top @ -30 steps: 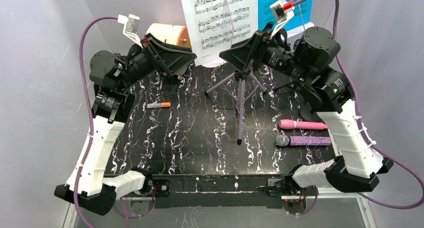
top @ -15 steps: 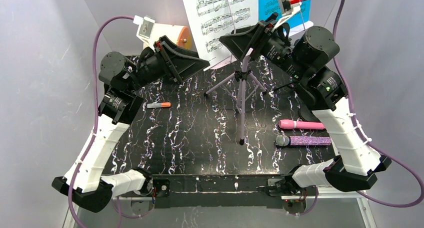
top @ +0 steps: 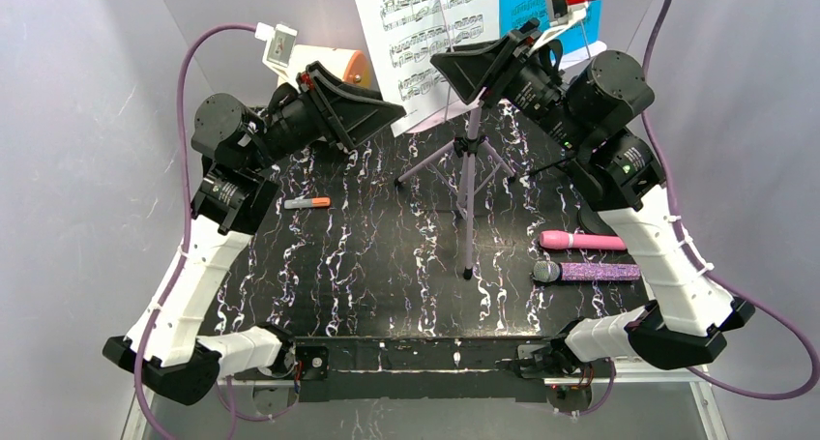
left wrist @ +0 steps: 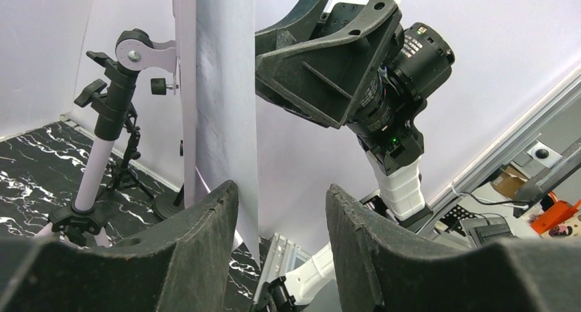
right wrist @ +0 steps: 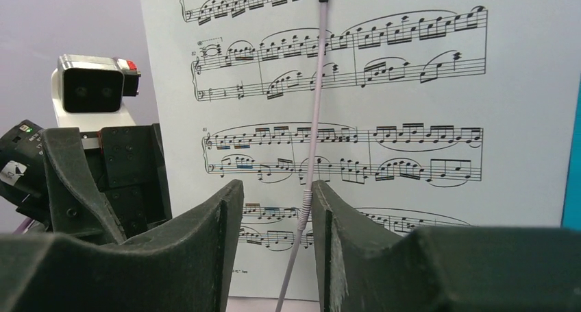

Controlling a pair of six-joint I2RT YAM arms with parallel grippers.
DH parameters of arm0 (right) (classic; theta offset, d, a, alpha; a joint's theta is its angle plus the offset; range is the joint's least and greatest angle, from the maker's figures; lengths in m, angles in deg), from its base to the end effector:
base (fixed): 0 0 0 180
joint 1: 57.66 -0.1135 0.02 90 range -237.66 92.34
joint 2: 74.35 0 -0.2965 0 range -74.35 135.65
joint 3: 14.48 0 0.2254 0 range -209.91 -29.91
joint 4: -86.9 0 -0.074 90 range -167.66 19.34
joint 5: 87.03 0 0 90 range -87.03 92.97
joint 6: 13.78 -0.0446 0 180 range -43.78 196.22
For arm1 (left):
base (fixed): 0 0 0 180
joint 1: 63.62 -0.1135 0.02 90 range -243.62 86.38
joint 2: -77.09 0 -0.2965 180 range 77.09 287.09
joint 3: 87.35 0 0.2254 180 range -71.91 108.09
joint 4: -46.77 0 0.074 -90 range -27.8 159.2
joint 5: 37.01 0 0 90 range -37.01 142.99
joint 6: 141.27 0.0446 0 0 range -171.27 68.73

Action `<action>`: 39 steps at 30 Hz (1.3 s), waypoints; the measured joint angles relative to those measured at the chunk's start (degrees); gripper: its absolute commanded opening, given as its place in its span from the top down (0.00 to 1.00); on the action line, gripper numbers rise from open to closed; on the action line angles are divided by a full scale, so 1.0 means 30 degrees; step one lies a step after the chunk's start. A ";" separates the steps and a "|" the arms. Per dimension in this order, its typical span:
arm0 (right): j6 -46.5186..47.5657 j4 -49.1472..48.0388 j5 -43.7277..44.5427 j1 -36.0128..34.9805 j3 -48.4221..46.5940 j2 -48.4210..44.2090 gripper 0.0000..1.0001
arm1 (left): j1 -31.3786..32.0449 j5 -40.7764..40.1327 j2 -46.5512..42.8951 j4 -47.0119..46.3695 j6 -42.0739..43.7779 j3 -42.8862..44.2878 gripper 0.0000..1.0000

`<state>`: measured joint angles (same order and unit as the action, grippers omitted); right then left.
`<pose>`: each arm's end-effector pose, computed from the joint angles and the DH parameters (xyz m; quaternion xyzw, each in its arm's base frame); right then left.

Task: Pack up the instrument practice props
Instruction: Pick up the sheet music from the music stand.

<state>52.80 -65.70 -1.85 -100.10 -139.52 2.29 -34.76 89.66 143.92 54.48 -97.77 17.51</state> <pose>0.1537 0.1456 0.6130 -0.1277 0.5524 0.4676 0.6782 0.1410 -0.1081 0.5804 0.1972 0.5086 -0.6272 0.5560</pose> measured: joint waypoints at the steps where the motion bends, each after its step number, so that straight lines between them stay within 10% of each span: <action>1: 0.0015 -0.0095 0.0051 0.0000 0.0066 0.0000 0.58 | 0.0000 -0.0044 0.0087 0.0000 0.0007 0.0095 0.53; 18: 0.0488 -0.1647 0.0211 0.0138 0.1443 -0.0131 0.89 | 0.0080 -0.1399 0.0867 0.0058 0.0379 0.0576 0.78; 28: 0.0903 -0.2608 0.0984 0.0102 0.2907 -0.1144 0.98 | 0.0080 -0.2404 0.0787 0.0670 0.1319 0.0605 0.99; 39: 0.1027 -0.3388 0.1625 -0.0022 0.3585 -0.1428 0.99 | 0.0102 -0.4626 -0.0546 0.2987 0.3687 0.0787 1.00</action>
<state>55.88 -75.86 3.03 -100.16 -128.76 -1.99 -34.45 75.78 142.28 63.44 -86.71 19.87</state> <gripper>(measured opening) 0.141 0.007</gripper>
